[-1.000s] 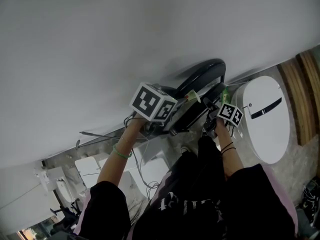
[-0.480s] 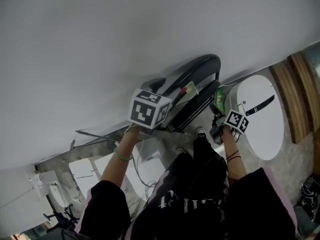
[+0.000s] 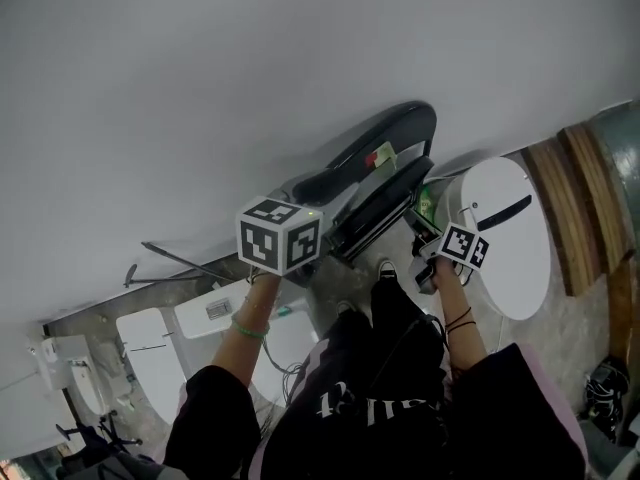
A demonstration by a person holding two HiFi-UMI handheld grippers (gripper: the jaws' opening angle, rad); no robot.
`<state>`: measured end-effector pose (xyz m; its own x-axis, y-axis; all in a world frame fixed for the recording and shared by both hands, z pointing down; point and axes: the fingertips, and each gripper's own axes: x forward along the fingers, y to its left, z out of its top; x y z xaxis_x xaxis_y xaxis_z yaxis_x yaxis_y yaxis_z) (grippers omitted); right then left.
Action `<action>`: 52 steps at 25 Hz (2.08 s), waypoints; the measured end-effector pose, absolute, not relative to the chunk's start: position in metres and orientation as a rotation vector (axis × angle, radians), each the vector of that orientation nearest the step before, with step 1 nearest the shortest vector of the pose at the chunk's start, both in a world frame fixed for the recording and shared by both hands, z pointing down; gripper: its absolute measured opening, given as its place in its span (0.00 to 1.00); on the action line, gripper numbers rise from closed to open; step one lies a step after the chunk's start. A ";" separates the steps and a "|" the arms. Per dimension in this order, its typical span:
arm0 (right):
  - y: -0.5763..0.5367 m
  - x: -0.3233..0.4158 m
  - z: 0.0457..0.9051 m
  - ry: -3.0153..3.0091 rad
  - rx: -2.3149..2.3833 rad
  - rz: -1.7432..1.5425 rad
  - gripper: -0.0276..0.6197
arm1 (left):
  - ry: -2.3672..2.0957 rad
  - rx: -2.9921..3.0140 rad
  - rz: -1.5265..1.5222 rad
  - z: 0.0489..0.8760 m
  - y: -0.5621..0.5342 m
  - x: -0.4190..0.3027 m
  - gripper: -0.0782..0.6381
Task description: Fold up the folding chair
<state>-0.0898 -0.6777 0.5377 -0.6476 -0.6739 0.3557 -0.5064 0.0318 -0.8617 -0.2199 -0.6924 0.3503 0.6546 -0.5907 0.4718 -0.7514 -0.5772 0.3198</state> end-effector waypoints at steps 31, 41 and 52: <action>-0.415 -0.034 0.441 2.500 -1.149 -1.395 0.15 | -1.170 2.098 0.140 0.397 -0.404 -0.133 0.12; -0.297 -0.007 0.447 2.638 -1.019 -1.380 0.13 | -1.215 2.045 0.176 0.401 -0.281 -0.062 0.12; -0.237 -0.022 0.448 2.626 -0.945 -1.407 0.13 | -1.234 1.990 0.201 0.409 -0.205 -0.073 0.12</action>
<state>-0.0216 -0.2373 0.4480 -0.8171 -0.5152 0.2586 -0.5008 0.4122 -0.7611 -0.0734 -0.2054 0.4093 0.5181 -0.6962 0.4969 -0.8178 -0.2331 0.5262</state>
